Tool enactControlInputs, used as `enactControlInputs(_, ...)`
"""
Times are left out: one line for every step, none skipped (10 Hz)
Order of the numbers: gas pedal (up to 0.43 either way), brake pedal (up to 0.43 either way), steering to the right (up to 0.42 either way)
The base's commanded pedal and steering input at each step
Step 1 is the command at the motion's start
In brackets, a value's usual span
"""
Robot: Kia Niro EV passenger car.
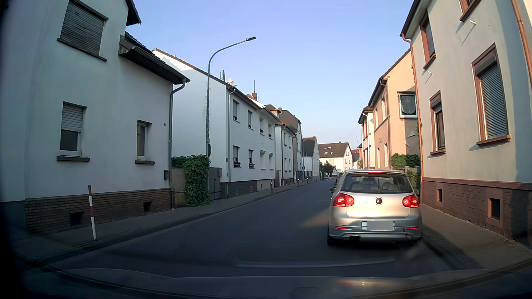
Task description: Follow the waypoints while adhering to traffic rules and regulations
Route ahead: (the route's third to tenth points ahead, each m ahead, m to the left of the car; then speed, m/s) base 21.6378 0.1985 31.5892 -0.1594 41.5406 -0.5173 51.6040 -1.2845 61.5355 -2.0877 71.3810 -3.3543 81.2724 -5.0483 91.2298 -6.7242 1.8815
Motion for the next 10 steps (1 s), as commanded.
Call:
enactControlInputs(0.169, 0.030, -0.551)
enactControlInputs(0.169, 0.030, -0.531)
enactControlInputs(0.169, 0.030, -0.504)
enactControlInputs(0.169, 0.030, -0.473)
enactControlInputs(0.169, 0.030, -0.441)
enactControlInputs(0.169, 0.030, -0.393)
enactControlInputs(0.169, 0.030, -0.346)
enactControlInputs(0.169, 0.030, -0.260)
enactControlInputs(0.169, 0.030, -0.154)
enactControlInputs(0.169, 0.030, -0.052)
